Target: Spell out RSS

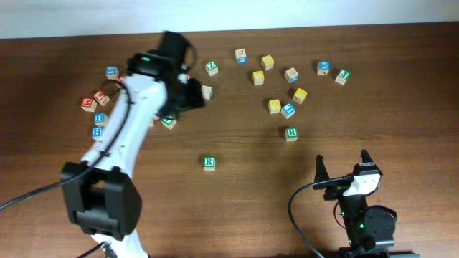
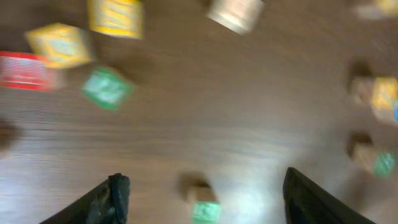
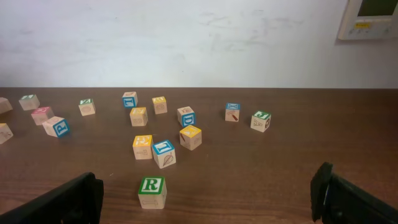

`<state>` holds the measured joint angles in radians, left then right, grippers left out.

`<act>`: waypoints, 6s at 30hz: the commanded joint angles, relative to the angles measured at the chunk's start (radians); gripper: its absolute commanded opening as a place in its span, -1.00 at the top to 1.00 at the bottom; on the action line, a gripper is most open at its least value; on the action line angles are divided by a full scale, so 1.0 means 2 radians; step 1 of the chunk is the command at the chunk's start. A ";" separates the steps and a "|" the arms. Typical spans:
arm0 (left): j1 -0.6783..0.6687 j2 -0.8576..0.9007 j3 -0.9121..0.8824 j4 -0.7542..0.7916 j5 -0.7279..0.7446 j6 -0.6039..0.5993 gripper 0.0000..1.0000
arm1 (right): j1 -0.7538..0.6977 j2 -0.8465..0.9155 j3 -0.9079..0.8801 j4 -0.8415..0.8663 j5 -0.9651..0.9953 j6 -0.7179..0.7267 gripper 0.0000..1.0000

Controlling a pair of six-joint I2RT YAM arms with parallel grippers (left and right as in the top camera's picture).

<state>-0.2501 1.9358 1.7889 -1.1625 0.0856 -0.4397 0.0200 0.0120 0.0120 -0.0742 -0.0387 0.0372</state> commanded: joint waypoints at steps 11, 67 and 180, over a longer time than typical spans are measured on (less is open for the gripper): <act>0.133 0.040 0.005 0.000 -0.067 0.004 -0.99 | -0.004 -0.002 -0.003 -0.002 0.003 -0.002 -0.97; 0.144 0.056 -0.038 0.013 -0.126 0.004 -0.99 | -0.004 -0.002 -0.003 -0.002 0.003 -0.002 -0.97; 0.206 0.056 -0.043 -0.035 -0.107 -0.023 -0.98 | -0.004 0.020 0.146 0.362 -0.193 0.133 -0.97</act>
<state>0.1623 2.0373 1.7115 -1.2312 -0.1169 -0.4694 0.0196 0.0219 0.1944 0.7017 -0.4622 0.3790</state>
